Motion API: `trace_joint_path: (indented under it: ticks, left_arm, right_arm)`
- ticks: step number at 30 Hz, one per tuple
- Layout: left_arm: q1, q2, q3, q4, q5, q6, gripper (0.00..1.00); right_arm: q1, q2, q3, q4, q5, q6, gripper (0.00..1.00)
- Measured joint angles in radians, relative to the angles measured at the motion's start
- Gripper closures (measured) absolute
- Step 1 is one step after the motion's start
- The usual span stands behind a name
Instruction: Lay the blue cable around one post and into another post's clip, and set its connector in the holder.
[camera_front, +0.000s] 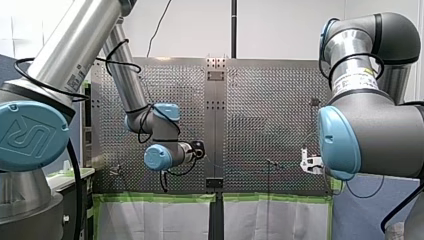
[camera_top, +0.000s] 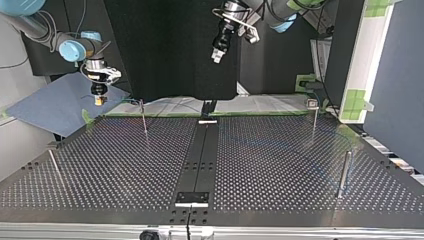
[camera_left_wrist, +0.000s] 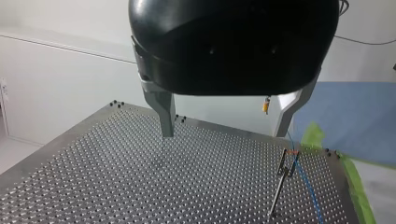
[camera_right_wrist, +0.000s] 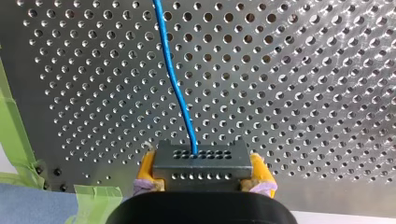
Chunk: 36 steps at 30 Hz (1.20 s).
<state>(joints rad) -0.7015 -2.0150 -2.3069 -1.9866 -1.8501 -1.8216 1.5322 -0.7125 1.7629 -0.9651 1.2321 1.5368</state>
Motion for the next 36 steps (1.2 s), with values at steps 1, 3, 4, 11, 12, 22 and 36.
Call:
trace_joint_path:
  ticks: [1, 3, 4, 11, 12, 22, 36]
  left_arm:
    - [0.000, 0.000, 0.001, -0.001, -0.005, 0.004, 0.00]
    - [0.000, 0.000, 0.001, -0.009, -0.019, 0.015, 0.00]
    - [0.000, 0.000, 0.001, -0.014, -0.026, 0.022, 0.00]
    - [0.000, 0.001, 0.002, -0.054, -0.091, 0.065, 0.00]
    - [0.000, 0.001, 0.002, -0.057, -0.098, 0.068, 0.00]
    - [0.000, 0.000, 0.002, -0.064, -0.134, 0.080, 0.00]
    - [0.000, 0.000, 0.002, -0.070, -0.139, 0.086, 0.00]
  right_arm:
    - [-0.001, 0.000, 0.000, 0.001, 0.001, -0.001, 1.00]
    - [-0.004, -0.001, -0.001, 0.002, 0.003, -0.003, 1.00]
    - [-0.007, -0.003, -0.001, 0.004, 0.005, -0.006, 1.00]
    - [-0.012, -0.055, 0.002, 0.056, 0.009, -0.033, 1.00]
    - [-0.011, -0.063, 0.003, 0.065, 0.009, -0.033, 1.00]
    - [0.011, -0.158, 0.030, 0.134, 0.003, -0.021, 1.00]
    - [0.055, -0.264, 0.068, 0.206, 0.078, 0.064, 1.00]
